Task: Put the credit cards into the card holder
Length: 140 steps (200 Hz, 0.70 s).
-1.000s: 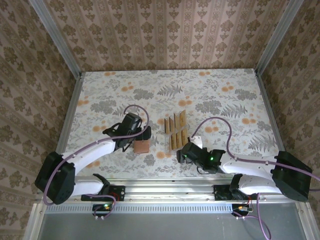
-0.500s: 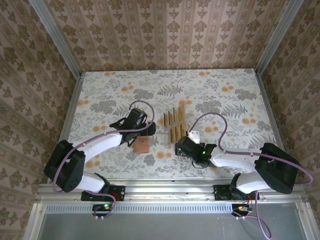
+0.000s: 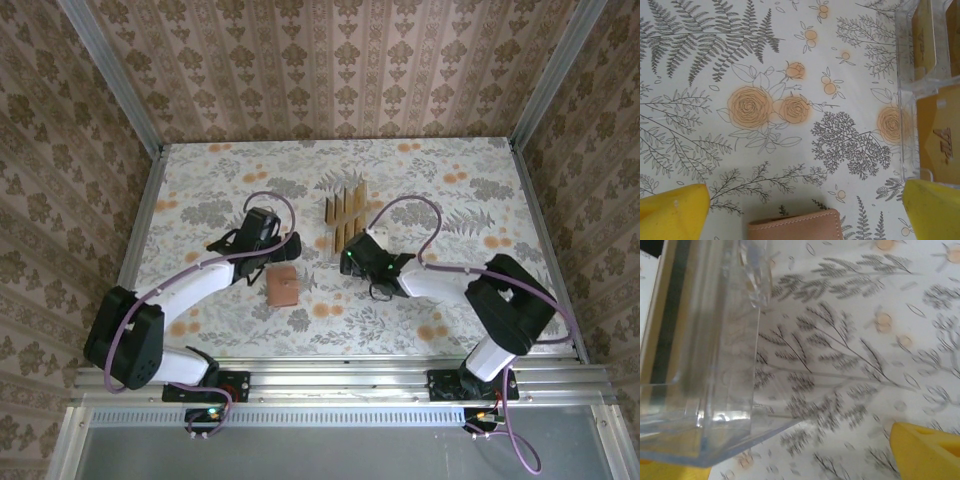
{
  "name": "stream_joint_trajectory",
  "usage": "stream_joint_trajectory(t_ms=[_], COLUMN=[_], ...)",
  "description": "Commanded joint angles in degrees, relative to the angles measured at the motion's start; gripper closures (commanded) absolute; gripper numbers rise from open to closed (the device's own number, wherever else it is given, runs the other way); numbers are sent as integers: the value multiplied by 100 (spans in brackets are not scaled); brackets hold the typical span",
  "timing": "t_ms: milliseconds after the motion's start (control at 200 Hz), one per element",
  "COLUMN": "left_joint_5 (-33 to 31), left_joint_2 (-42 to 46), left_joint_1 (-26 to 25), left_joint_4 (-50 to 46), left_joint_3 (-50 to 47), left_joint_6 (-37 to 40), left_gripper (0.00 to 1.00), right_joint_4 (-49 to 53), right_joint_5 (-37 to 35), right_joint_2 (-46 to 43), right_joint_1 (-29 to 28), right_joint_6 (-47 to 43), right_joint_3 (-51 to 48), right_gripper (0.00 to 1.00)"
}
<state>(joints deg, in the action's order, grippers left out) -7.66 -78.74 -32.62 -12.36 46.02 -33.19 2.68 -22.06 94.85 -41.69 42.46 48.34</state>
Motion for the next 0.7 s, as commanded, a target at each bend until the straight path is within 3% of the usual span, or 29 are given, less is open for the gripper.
stream_joint_trajectory(t_ms=[0, 425, 580, 695], left_joint_5=[172, 457, 503, 489], left_joint_2=[164, 185, 200, 308], left_joint_1=[105, 400, 519, 593], left_joint_4=[54, 184, 35, -170], left_joint_3=[-47, -102, -16, 19], left_joint_6=[109, 154, 159, 193], left_gripper=[0, 0, 0, 0], right_joint_4=[-137, 88, 294, 660], right_joint_5=[185, 764, 1047, 973], right_joint_2=[384, 1158, 711, 19], right_joint_1=[278, 995, 979, 946], right_joint_6=[-309, -797, -869, -931], right_joint_3=[412, 1440, 1319, 1025], right_gripper=[10, 10, 8, 0])
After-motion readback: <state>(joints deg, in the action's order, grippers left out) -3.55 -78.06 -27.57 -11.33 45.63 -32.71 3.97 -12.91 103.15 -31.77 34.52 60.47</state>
